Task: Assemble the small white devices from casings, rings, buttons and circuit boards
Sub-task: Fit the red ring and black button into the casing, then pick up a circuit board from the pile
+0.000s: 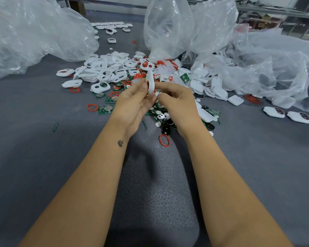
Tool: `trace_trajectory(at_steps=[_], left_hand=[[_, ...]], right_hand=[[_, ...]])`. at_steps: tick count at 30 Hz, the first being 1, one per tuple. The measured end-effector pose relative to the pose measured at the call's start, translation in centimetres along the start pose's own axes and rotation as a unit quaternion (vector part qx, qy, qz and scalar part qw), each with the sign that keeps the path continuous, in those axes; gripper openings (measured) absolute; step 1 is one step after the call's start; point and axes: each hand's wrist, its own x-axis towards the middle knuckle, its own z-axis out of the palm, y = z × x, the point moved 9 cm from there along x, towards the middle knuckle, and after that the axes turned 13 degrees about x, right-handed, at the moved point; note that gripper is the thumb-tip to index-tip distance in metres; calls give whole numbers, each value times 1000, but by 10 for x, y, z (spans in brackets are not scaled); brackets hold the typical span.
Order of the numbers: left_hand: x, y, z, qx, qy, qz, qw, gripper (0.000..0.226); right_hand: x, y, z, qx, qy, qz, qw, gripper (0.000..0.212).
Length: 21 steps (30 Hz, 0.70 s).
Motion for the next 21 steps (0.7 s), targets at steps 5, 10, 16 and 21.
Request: trace_trajectory(at_steps=[5,10,16,21], left_hand=[[2,0,-3,18,12,7,1000,20],[1,-2,-5,-61,8,-33,998,28],[1,-1,-6,-10,9,-18,1000,24],[3,-4,-9,-21,14,-25,999,31]], right_hand=[[-1,-1,1,-46,-11,-20,999,43],[-1,0,4,-180,-22,-52,982,43],[-1,8,11,-237,-71,-51,968,48],[4,8,-4,-94,5,-11,996,42]])
